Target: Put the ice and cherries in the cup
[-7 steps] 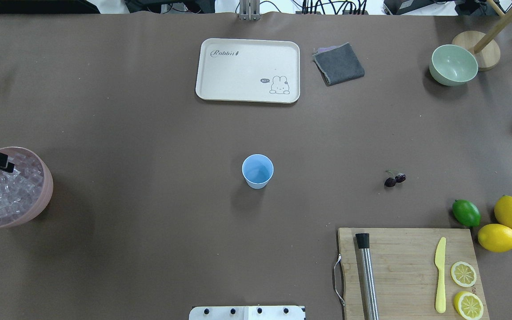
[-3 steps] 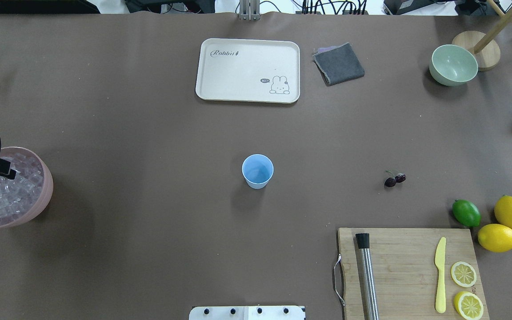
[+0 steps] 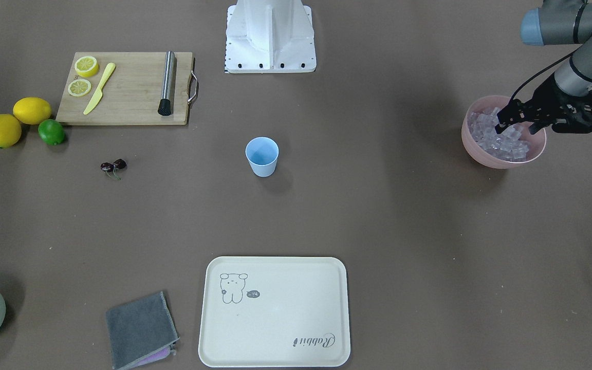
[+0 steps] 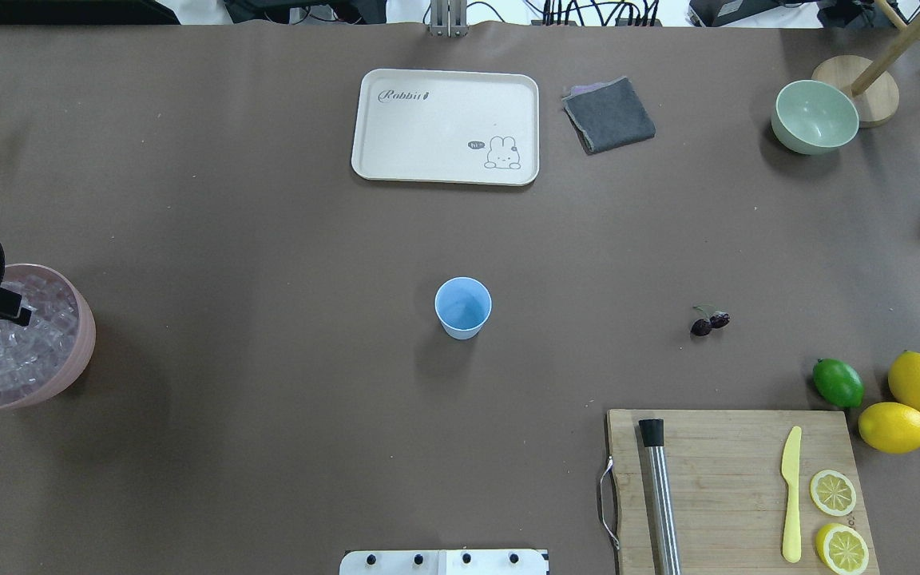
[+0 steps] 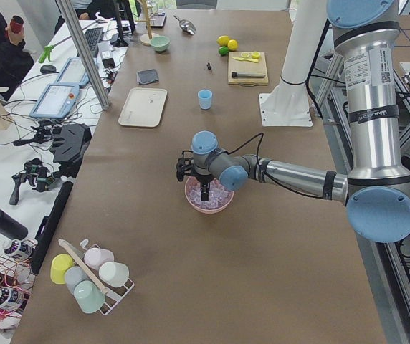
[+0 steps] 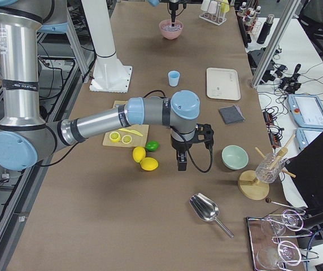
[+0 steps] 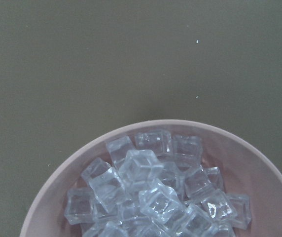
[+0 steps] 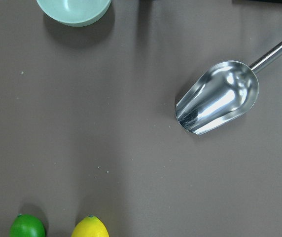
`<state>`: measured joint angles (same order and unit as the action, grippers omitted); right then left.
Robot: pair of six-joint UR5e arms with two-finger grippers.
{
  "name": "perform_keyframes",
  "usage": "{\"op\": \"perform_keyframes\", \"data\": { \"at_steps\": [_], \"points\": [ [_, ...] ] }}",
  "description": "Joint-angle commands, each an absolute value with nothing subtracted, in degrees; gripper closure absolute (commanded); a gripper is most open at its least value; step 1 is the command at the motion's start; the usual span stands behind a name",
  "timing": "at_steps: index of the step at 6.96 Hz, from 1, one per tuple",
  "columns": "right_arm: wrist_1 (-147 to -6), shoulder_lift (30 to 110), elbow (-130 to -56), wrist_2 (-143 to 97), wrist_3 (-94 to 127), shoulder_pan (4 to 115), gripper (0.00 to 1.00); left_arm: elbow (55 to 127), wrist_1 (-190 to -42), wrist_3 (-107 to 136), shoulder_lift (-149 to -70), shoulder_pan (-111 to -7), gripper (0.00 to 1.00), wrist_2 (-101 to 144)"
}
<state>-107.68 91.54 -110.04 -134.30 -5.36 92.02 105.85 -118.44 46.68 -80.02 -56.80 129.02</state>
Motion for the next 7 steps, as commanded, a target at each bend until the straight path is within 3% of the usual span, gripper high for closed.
{"op": "perform_keyframes", "data": {
  "at_steps": [1, 7],
  "points": [
    [-107.67, 91.49, -110.13, -134.3, -5.36, 92.02, 0.0, 105.82, -118.48, 46.67, -79.98, -56.34, 0.23, 129.02],
    [-107.67, 91.41, -110.3, -134.3, -5.36, 92.02, 0.0, 104.95, -118.48, 46.76, -79.89, -55.72, 0.21, 129.37]
  ]
}}
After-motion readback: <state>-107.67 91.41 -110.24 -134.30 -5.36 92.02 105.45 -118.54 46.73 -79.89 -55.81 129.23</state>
